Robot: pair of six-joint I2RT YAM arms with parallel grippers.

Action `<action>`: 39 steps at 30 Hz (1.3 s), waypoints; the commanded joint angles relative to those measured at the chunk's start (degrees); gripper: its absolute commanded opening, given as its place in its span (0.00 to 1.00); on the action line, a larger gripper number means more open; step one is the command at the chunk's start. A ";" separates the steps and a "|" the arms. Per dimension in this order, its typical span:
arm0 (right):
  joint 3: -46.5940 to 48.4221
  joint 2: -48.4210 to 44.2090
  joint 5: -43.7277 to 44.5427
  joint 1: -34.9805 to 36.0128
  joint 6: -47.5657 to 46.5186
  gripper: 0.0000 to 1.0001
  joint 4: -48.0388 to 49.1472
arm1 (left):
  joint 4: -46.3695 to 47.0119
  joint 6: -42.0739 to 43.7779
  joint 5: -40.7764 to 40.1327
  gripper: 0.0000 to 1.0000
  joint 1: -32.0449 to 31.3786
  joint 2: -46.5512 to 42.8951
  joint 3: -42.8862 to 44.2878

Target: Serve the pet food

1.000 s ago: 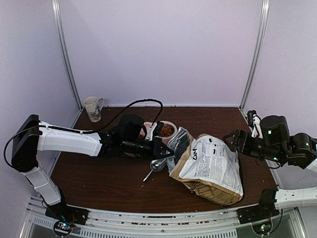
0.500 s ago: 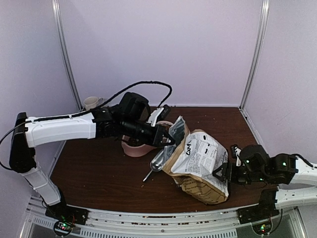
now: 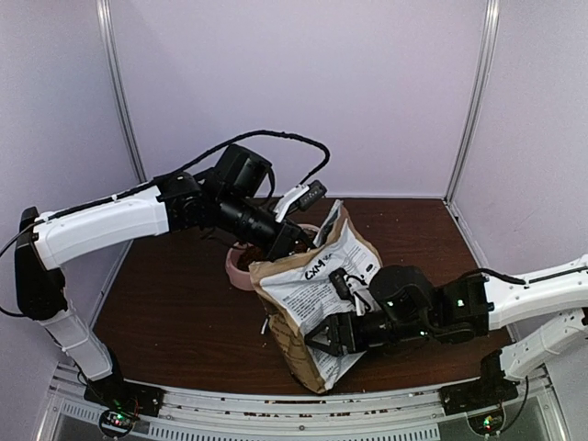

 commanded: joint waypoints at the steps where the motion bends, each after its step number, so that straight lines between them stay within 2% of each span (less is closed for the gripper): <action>1: 6.71 1.65 -0.10 0.72 -6.31 0.70 5.54 | -1.05 6.74 5.28 0.00 -0.57 -2.85 4.43; 4: 8.40 -2.98 0.84 0.58 -10.82 0.79 2.23 | -4.22 10.09 4.47 0.00 -0.57 -4.45 5.57; 7: 11.51 -9.27 -3.77 -1.95 -18.28 0.99 -2.76 | -5.62 12.27 6.55 0.00 -0.57 -5.66 6.63; 9: 15.71 -11.82 -5.55 -4.70 -23.44 1.00 -11.50 | -7.15 13.62 8.37 0.00 -0.57 -5.75 8.19; 12: 20.15 -14.55 -5.75 -9.58 -30.45 1.00 -20.92 | -9.96 15.46 10.52 0.00 -0.57 -5.78 10.41; 14: 20.01 -16.32 -6.92 -14.40 -33.20 1.00 -23.14 | -10.70 16.08 11.11 0.00 -0.57 -6.37 10.98; 17: 15.69 -19.33 -11.93 -22.51 -35.18 1.00 -21.04 | -10.72 16.26 11.27 0.00 -0.57 -7.29 11.14; 21: 7.14 -20.80 -22.90 -29.89 -34.58 1.00 -12.18 | -10.70 16.02 11.59 0.00 -0.57 -7.47 11.28; 24: 3.43 -18.82 -26.24 -31.23 -34.09 0.97 -7.46 | -10.99 15.85 11.71 0.00 -0.57 -7.03 11.40; 29: 3.90 -13.59 -28.56 -32.30 -36.44 0.92 -4.95 | -11.08 15.69 12.25 0.00 -0.57 -6.60 11.51; 35: 7.52 -6.04 -33.12 -33.10 -41.98 0.94 -6.19 | -11.07 15.45 12.41 0.00 -0.57 -6.84 11.29; 37: 8.38 -3.67 -37.27 -33.07 -41.93 0.88 -6.30 | -11.13 15.52 12.31 0.00 -0.56 -6.93 11.36; 39: 7.99 -2.63 -40.67 -32.72 -40.62 0.75 -5.33 | -11.31 15.76 11.26 0.00 -0.52 -7.08 11.57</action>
